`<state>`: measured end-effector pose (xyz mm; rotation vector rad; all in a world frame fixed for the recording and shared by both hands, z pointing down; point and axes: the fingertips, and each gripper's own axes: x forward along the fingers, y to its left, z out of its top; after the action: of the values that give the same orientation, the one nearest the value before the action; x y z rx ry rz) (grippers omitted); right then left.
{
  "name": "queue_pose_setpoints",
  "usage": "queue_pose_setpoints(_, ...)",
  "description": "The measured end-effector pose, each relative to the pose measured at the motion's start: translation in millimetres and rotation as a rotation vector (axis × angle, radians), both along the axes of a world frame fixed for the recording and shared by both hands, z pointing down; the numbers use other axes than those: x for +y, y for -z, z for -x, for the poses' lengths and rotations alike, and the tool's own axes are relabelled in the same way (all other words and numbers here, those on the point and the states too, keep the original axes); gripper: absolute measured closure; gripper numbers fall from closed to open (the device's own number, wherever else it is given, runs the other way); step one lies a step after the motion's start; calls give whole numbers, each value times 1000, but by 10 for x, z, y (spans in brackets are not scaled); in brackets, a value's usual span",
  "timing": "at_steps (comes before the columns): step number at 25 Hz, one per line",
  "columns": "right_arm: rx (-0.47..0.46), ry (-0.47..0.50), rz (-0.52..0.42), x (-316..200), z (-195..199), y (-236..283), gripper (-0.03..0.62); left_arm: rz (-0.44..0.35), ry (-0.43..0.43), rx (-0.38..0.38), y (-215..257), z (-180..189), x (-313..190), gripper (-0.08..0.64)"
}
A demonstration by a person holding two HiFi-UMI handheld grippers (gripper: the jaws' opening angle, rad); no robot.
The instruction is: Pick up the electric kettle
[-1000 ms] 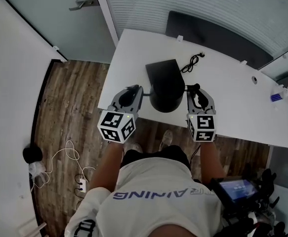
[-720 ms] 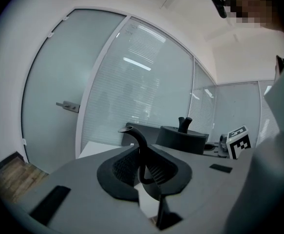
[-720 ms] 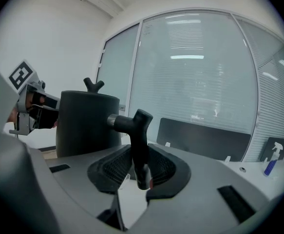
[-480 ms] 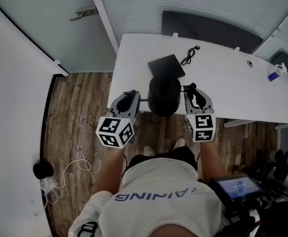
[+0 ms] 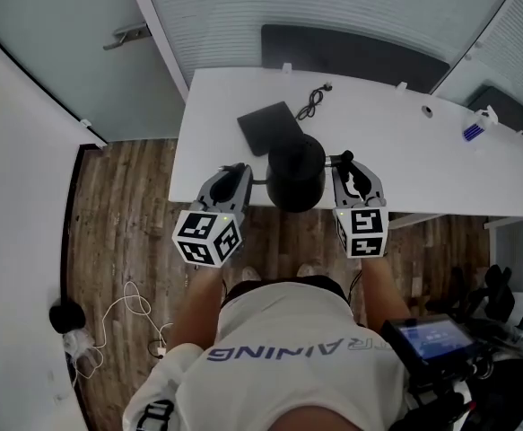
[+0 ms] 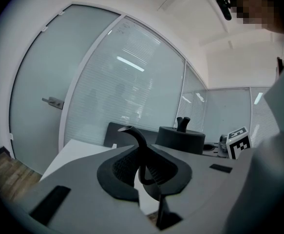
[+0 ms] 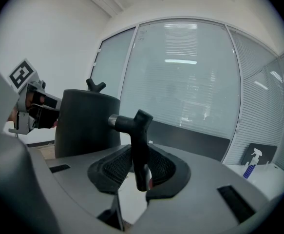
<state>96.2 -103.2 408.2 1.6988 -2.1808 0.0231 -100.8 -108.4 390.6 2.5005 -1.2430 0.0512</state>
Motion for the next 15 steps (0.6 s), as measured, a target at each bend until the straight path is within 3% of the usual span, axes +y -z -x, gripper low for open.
queue_pose_setpoints(6,-5,15,-2,-67,-303,13,488,11,5,-6,1,-305,-63,507)
queue_pose_setpoints(15,1,47,-6,-196,-366,8,488,15,34,-4,-25,-369,-146,507)
